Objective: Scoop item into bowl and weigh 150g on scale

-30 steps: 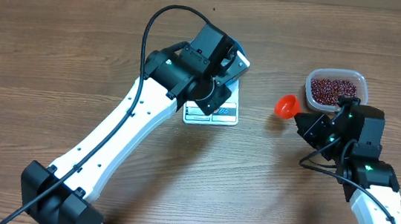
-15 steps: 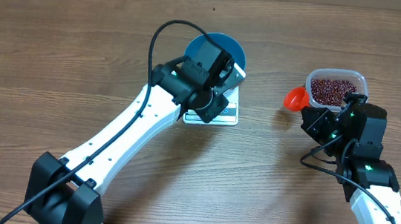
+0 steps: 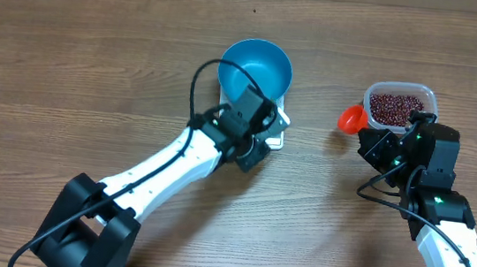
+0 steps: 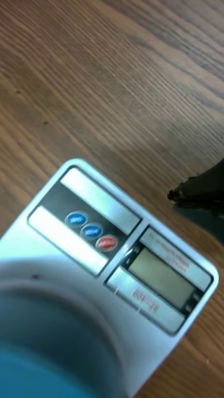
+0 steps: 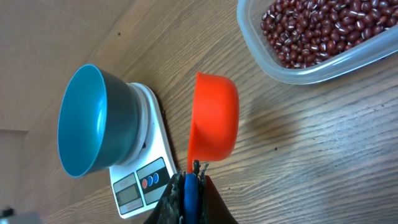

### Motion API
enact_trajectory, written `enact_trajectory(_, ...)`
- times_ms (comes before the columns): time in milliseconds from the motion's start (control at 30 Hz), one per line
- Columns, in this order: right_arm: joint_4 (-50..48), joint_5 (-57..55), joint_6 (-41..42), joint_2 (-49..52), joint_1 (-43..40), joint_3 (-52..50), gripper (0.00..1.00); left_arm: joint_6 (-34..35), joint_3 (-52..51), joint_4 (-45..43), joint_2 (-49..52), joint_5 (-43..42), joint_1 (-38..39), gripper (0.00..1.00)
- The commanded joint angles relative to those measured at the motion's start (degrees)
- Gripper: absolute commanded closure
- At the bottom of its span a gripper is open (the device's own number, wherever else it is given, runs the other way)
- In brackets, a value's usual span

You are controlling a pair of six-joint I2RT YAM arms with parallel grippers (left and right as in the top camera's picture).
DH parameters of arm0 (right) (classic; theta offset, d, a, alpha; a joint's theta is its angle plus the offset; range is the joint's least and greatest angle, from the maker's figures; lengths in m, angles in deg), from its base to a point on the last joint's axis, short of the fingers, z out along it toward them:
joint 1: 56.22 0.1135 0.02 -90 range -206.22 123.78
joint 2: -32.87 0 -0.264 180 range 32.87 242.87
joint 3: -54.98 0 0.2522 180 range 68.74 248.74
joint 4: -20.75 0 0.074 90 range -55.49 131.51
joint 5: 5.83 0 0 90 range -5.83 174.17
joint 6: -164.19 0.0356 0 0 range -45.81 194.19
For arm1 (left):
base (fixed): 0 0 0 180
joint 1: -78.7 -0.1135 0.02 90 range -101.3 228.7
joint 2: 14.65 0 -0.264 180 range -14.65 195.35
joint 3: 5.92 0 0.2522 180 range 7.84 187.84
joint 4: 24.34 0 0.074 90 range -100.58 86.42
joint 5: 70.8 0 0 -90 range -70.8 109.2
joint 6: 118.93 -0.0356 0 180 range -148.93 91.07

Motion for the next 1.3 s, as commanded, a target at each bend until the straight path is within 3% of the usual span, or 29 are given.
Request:
enact_trajectory(0, -0.3, -0.8, -0.5, -0.8, -0.2, 1.9, 0.96, 0.3, -2.6, -3.0, 0.2, 2.8, 0.5, 0.96)
enact_trajectory(367, -0.1, -0.8, -0.5, -0.8, -0.2, 1.9, 0.96, 0.8, -2.7, -10.8, 8.8, 2.8, 0.5, 0.96)
enact_trajectory(1267, -0.2, -0.8, -0.5, -0.8, -0.2, 1.9, 0.96, 3.8, -2.7, -15.2, 9.2, 5.2, -1.7, 0.96)
